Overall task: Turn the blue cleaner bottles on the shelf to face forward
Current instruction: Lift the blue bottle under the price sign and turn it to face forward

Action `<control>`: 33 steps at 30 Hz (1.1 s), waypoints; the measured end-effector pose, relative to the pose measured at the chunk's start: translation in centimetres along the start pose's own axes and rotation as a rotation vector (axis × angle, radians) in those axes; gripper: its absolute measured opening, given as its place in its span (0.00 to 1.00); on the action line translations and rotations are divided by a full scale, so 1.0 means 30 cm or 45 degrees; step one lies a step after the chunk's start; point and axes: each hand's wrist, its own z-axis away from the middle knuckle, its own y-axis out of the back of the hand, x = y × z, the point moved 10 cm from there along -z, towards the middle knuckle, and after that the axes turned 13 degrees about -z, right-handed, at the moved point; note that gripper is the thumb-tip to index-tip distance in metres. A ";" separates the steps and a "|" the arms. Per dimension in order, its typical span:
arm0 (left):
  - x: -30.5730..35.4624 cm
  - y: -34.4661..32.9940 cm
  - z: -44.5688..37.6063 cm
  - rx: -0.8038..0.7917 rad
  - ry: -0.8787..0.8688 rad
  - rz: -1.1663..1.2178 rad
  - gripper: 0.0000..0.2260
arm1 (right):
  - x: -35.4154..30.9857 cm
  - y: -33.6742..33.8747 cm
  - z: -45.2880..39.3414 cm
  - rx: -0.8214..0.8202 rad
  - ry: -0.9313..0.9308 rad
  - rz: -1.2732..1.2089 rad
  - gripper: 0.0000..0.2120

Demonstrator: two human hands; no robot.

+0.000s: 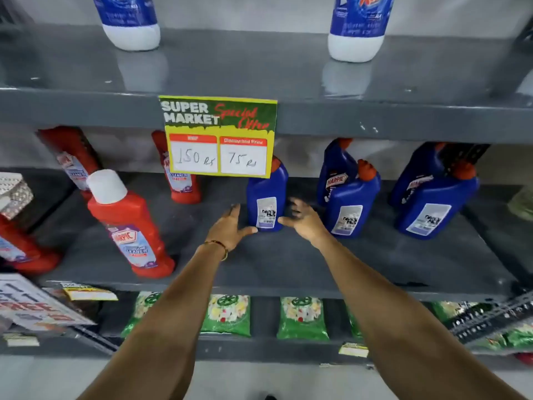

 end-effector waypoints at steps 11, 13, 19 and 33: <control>0.047 -0.016 -0.161 -0.012 0.022 0.543 0.33 | -0.034 -0.033 -0.068 -0.129 0.076 -0.256 0.21; 0.047 -0.007 -0.157 0.030 0.003 0.575 0.33 | -0.038 -0.033 -0.066 -0.125 0.075 -0.279 0.21; 0.044 0.041 -0.097 0.149 -0.022 0.725 0.32 | -0.103 -0.043 -0.035 -0.154 0.120 -0.398 0.25; 0.156 0.122 0.077 0.486 0.002 0.315 0.20 | -0.191 -0.105 0.079 -0.126 0.262 -0.434 0.31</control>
